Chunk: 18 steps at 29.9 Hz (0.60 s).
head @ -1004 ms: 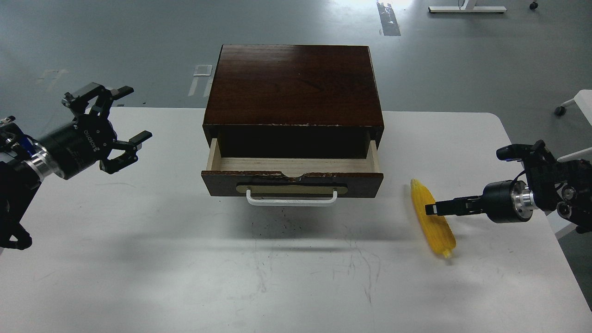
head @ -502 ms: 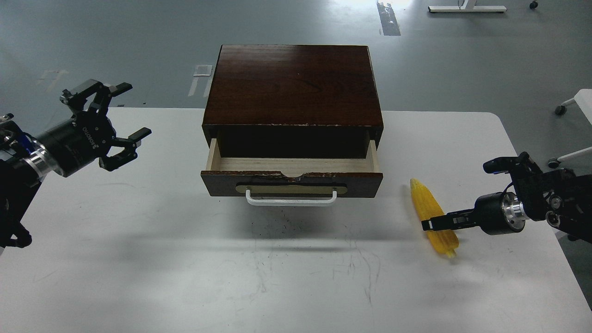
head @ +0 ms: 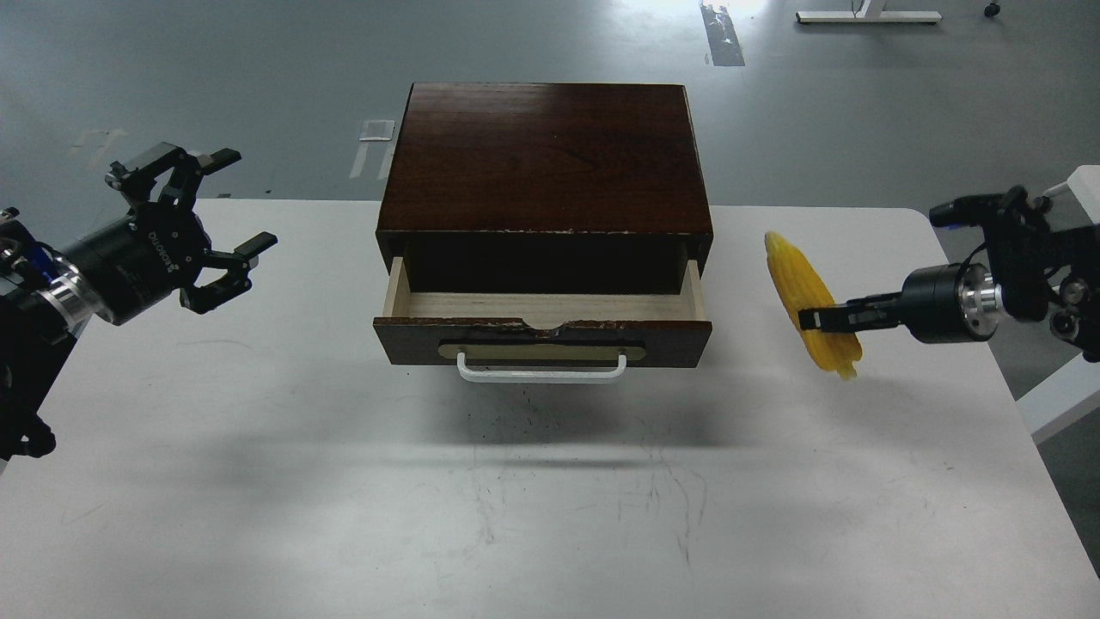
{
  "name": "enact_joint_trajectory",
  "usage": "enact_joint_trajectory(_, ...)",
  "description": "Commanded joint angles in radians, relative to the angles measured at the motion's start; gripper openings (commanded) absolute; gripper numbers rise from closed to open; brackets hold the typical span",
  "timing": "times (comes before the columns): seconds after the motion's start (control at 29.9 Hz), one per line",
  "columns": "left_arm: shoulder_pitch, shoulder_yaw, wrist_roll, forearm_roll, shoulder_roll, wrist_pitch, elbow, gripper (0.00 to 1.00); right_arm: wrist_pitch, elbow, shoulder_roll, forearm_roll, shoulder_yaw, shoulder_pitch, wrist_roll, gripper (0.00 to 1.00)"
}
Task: Put corn in drawer with both arms
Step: 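Lift the corn cob and carry it over the open drawer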
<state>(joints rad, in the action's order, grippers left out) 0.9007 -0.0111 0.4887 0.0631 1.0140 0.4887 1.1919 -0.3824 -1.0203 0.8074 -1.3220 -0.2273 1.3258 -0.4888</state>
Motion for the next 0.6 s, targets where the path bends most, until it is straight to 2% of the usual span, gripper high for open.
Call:
enact_joint_trajectory(0.0,0.0,0.002,0.0,0.001,0.0,0.0,0.003,0.99,0.0,-0.01,-0.002,-0.003,-0.009,0.16,0.0,0.0)
enact_joint_trajectory(0.07,0.0,0.002,0.0,0.001,0.0,0.0,0.003,0.99,0.0,-0.032,-0.022,-0.003,-0.053,0.251,0.0,0.0)
enact_joint_trajectory(0.23,0.0,0.003,0.0,0.003,-0.003,0.0,0.003,0.99,0.035,-0.064,-0.195,-0.005,-0.228,0.476,0.0,0.0)
enact_joint_trajectory(0.57,0.0,0.014,0.0,0.004,0.002,0.0,0.003,0.99,0.207,-0.073,-0.565,-0.081,-0.408,0.613,0.0,0.01)
